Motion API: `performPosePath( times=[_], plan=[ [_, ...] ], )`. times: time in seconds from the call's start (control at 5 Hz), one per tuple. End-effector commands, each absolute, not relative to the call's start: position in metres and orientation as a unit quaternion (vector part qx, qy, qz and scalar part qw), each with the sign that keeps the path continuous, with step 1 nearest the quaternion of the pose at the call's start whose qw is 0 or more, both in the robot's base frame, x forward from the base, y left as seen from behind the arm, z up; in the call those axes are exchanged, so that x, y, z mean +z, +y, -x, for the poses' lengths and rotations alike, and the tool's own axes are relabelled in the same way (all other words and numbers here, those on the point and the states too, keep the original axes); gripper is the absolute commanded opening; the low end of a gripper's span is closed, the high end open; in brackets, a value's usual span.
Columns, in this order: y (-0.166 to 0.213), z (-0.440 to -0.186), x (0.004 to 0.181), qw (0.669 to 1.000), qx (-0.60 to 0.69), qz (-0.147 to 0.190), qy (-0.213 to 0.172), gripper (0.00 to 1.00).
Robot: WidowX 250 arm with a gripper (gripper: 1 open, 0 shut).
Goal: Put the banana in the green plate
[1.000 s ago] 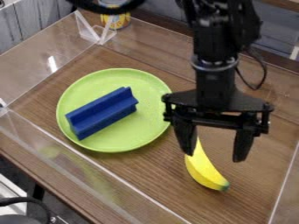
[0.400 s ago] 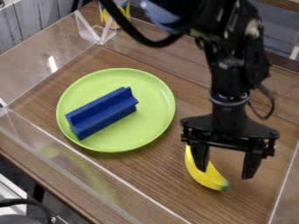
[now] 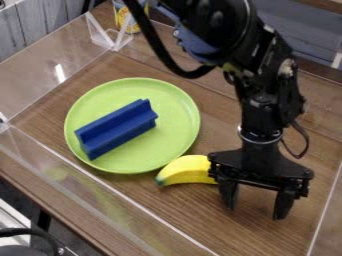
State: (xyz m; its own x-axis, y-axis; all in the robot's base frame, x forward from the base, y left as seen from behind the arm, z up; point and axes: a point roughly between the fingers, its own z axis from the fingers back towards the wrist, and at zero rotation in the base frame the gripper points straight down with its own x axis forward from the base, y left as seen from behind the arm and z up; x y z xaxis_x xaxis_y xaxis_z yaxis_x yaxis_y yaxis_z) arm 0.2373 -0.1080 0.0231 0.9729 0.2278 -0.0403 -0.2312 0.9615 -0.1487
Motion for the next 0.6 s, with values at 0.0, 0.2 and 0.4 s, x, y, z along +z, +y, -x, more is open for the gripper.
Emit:
performPosePath(
  times=[0.0, 0.2, 0.4],
  plan=[
    [-0.0981, -0.2448, 0.0312, 0.989, 0.124, 0.076, -0.002, 0.0],
    [-0.1048, -0.25, 0.0352, 0.99, 0.126, 0.067, 0.002, 0.0],
    [-0.0992, -0.252, 0.0393, 0.992, 0.109, 0.063, 0.004, 0.0]
  ],
)
